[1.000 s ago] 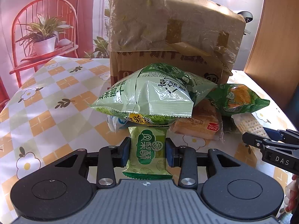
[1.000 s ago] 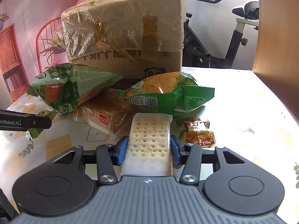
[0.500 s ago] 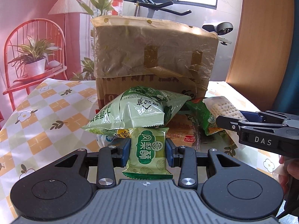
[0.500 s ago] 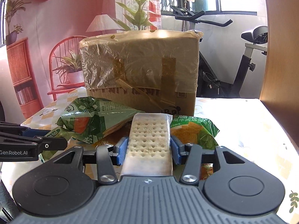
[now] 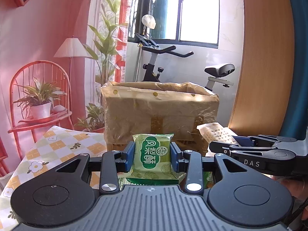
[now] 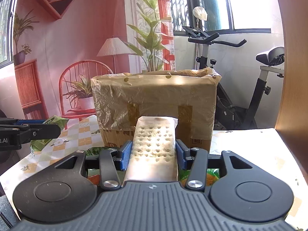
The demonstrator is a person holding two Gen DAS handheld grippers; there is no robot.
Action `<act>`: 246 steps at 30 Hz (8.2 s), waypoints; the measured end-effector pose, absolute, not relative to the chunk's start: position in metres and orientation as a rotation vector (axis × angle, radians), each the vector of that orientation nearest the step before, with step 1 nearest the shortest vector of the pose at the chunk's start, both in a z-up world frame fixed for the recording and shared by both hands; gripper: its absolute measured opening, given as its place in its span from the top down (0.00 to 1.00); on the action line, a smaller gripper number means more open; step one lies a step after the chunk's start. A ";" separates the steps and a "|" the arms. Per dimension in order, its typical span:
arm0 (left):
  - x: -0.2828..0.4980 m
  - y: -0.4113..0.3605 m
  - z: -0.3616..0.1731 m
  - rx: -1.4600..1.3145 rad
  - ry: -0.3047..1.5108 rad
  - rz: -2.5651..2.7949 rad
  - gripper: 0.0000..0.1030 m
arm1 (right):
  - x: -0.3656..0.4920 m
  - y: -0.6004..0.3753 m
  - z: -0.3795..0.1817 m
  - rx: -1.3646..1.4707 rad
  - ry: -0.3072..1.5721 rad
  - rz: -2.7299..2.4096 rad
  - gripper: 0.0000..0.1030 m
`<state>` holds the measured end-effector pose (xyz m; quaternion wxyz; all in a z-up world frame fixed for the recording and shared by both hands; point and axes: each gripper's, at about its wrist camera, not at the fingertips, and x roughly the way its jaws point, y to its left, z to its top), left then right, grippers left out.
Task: Organize snacks
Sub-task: 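Lift both held crackers and carry both tools over the box, then open both tools over the box to drop the crackers, then lower both tools back to the snack pile in front of the box, then grasp the pale green candy bag with the left tool while the right tool grasps the green chip bag, then lift both bags and carry both tools over the box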
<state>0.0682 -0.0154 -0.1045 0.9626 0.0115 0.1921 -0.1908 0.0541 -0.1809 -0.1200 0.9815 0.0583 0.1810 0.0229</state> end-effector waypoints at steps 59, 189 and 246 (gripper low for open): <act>0.228 -0.022 -0.033 0.043 0.511 -0.288 0.32 | 0.184 -0.236 -0.053 0.088 0.465 0.011 0.38; 0.196 -0.016 -0.222 -0.131 0.863 -0.784 0.23 | 0.088 -0.234 -0.168 0.218 0.609 -0.084 0.18; 0.181 -0.011 -0.030 -0.079 0.277 -0.418 0.29 | 0.131 -0.222 -0.022 0.101 0.266 0.047 0.31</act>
